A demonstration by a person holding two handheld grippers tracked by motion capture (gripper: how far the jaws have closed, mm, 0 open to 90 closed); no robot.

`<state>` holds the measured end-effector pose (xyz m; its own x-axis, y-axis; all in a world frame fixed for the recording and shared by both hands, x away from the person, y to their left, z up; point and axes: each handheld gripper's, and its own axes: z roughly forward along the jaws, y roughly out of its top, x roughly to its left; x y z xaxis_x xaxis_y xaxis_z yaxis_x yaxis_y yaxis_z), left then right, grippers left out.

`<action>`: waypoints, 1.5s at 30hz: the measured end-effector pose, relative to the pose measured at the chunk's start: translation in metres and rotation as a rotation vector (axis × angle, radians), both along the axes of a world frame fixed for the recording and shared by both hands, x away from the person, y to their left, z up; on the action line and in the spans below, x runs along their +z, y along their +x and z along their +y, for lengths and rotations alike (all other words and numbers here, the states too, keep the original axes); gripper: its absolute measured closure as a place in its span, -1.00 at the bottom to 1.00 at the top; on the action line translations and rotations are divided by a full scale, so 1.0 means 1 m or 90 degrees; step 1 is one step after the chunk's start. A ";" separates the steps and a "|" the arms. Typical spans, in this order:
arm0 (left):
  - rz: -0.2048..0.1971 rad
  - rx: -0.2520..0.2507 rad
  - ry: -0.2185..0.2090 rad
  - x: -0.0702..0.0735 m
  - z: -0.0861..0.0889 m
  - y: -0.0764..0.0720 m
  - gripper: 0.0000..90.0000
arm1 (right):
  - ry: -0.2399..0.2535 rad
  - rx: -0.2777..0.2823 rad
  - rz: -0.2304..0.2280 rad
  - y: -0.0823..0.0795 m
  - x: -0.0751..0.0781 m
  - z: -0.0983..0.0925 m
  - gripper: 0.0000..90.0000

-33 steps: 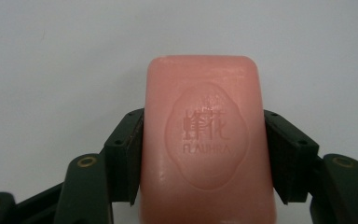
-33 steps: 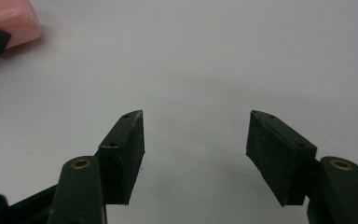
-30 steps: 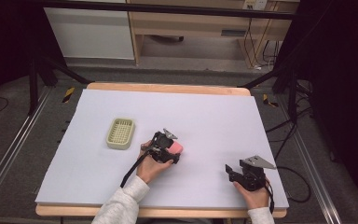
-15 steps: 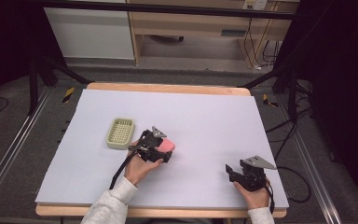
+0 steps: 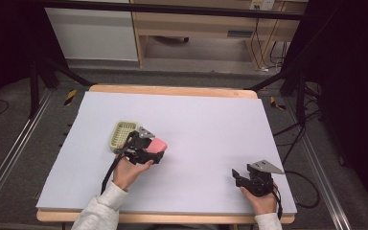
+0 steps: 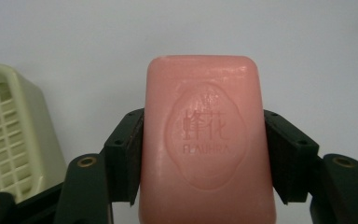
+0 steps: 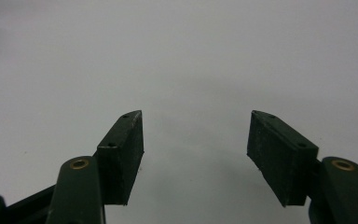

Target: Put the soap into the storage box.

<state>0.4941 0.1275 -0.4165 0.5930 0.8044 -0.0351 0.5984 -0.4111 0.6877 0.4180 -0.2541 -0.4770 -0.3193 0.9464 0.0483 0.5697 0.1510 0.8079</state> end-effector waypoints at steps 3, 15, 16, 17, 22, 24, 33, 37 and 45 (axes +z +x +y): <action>-0.006 0.011 -0.006 0.005 0.007 0.002 -0.17 | -0.001 0.000 0.000 0.000 0.000 0.000 -0.20; -0.028 0.052 -0.028 0.020 0.036 0.006 -0.17 | -0.012 -0.003 -0.008 0.000 0.000 0.000 -0.21; -0.029 0.058 -0.028 0.021 0.039 0.007 -0.17 | -0.014 -0.002 -0.009 0.000 -0.001 0.000 -0.21; -0.030 0.062 -0.031 0.021 0.041 0.007 -0.17 | -0.014 -0.002 -0.009 0.000 -0.001 0.000 -0.21; -0.032 0.079 -0.030 0.023 0.049 0.012 -0.17 | -0.012 -0.003 -0.007 0.000 0.000 0.000 -0.20; -0.033 0.086 -0.032 0.023 0.050 0.014 -0.17 | -0.012 -0.003 -0.007 0.000 0.000 0.000 -0.20; -0.032 0.108 -0.025 0.022 0.059 0.023 -0.17 | -0.012 -0.002 -0.007 0.001 -0.001 0.000 -0.20; -0.033 0.118 -0.027 0.021 0.061 0.027 -0.17 | -0.010 -0.002 -0.007 0.000 -0.001 0.000 -0.19; -0.036 0.134 -0.028 0.018 0.068 0.036 -0.17 | -0.008 -0.001 -0.006 0.001 -0.001 0.000 -0.19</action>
<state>0.5301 0.1951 -0.3987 0.4144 0.9090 -0.0446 0.6276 -0.2500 0.7373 0.4186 -0.2541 -0.4777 -0.3179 0.9476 0.0330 0.5628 0.1605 0.8109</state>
